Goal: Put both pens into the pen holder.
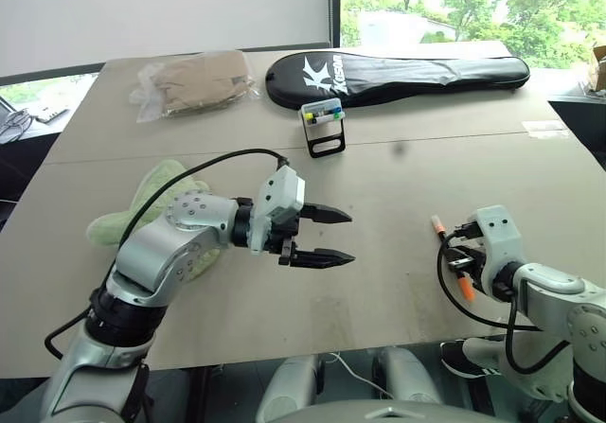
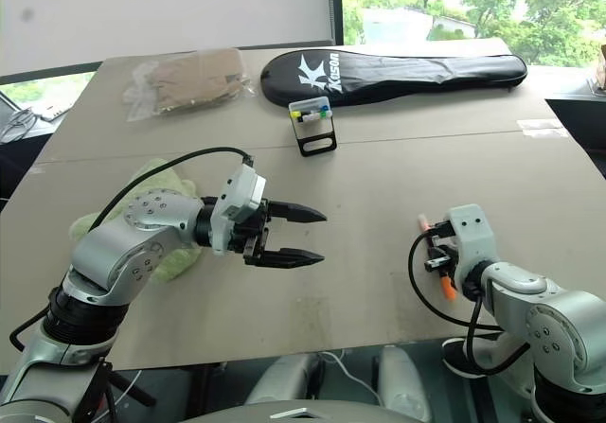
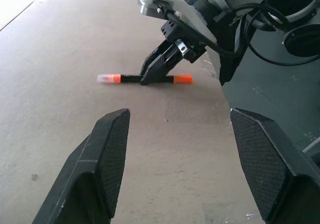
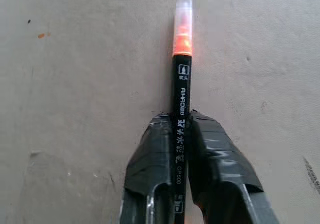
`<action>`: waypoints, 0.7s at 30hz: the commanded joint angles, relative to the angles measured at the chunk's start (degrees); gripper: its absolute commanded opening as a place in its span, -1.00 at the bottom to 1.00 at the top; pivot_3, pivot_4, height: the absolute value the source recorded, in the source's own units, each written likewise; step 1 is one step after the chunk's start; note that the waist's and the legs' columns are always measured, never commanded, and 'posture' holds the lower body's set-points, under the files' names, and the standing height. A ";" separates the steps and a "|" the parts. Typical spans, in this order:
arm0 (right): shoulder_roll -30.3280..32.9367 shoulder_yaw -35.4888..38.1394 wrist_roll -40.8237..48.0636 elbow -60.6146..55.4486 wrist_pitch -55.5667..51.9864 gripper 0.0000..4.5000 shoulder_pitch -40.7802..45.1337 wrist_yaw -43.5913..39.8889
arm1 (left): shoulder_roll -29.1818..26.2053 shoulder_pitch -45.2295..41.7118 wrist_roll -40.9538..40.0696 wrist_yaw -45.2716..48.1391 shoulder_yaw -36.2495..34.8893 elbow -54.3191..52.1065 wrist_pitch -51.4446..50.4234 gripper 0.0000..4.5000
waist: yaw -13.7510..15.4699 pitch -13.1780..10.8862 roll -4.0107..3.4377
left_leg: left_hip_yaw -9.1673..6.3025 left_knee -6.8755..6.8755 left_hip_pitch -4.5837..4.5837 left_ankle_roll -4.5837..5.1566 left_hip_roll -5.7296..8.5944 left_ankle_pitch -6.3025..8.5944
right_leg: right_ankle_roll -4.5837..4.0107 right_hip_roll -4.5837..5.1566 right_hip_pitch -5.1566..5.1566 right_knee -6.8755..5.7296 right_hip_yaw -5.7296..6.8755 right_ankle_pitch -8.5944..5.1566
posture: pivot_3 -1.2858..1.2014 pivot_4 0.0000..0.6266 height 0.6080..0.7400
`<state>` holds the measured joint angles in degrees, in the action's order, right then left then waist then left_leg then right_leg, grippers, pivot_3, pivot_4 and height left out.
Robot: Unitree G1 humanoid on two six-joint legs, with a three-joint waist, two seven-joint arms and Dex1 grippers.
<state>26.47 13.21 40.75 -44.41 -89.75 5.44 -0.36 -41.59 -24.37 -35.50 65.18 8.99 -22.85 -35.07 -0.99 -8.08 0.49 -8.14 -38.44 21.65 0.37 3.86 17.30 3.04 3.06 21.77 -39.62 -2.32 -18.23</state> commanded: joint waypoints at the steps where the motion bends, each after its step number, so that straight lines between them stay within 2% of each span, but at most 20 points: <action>1: 4.29 -4.17 -1.68 0.84 0.35 -0.99 -1.34 -2.76 | 1.27 0.19 -1.58 -2.39 -1.95 0.17 -1.86 0.47 | 0.02 0.00 0.00 | 0.01 0.00 0.00 0.00 0.01 0.00 | 0.00 0.01 0.00 0.01 0.00 0.00 | 0.03 -0.52 1.00; 5: 4.25 -4.37 -3.95 -1.82 16.92 -0.99 -2.26 -8.46 | 6.49 -1.30 -11.61 -13.14 -5.89 2.32 -17.70 0.47 | 0.06 -0.02 0.06 | -0.04 -0.03 0.04 0.01 0.01 0.01 | 0.00 0.01 -0.01 0.07 0.05 0.00 | 0.03 -0.52 1.00; 6: 2.04 -2.99 -2.54 -2.54 19.83 -0.99 -2.46 -9.74 | 8.46 -1.61 -15.76 -16.38 -7.79 3.27 -22.27 0.47 | -0.06 -0.05 0.04 | -0.04 -0.04 0.05 0.02 0.02 0.01 | 0.01 0.01 -0.01 0.06 0.04 0.00 | 0.03 -0.52 1.00; 9: -0.31 -2.34 -0.61 -4.85 26.75 -0.99 -2.08 -13.77 | 15.54 -2.59 -24.13 -26.28 -13.03 5.71 -28.60 0.47 | -0.84 -0.12 0.02 | 0.01 -0.03 0.04 0.01 0.00 0.01 | 0.02 0.00 0.04 -0.05 -0.01 0.00 | 0.03 -0.52 1.00; 12: -0.01 -3.77 0.35 -5.08 30.50 -0.99 -0.94 -17.11 | 21.27 -4.81 -30.22 -35.01 -16.60 7.87 -32.58 0.47 | -0.85 -0.15 0.08 | -0.01 -0.10 0.07 0.00 0.01 0.00 | 0.02 0.02 0.06 -0.06 0.02 0.00 | 0.03 -0.52 1.00; 15: 1.16 -5.38 1.27 -4.29 32.29 -0.99 1.20 -20.17 | 24.94 -6.68 -32.35 -40.00 -17.32 9.44 -33.36 0.47 | -0.89 -0.15 0.08 | -0.01 -0.11 0.07 -0.01 0.02 0.00 | 0.02 0.02 0.05 -0.07 0.00 0.00 | 0.03 -0.52 1.00; 21: 2.15 -8.19 2.23 -3.39 35.87 -0.99 4.20 -23.79 | 28.14 -8.64 -33.84 -44.48 -17.40 11.59 -33.79 0.47 | -0.87 -0.15 0.09 | 0.01 -0.10 0.06 -0.03 0.02 -0.01 | 0.01 0.02 0.06 -0.08 0.00 0.00 | 0.03 -0.52 1.00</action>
<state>28.42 5.69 42.21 -46.72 -56.30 8.64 -22.39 -13.75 -32.11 -67.75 21.72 -7.77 -11.24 -68.48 -1.86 -8.24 0.58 -8.13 -38.55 21.71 0.34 3.89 17.29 3.05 3.08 21.84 -39.70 -2.33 -18.23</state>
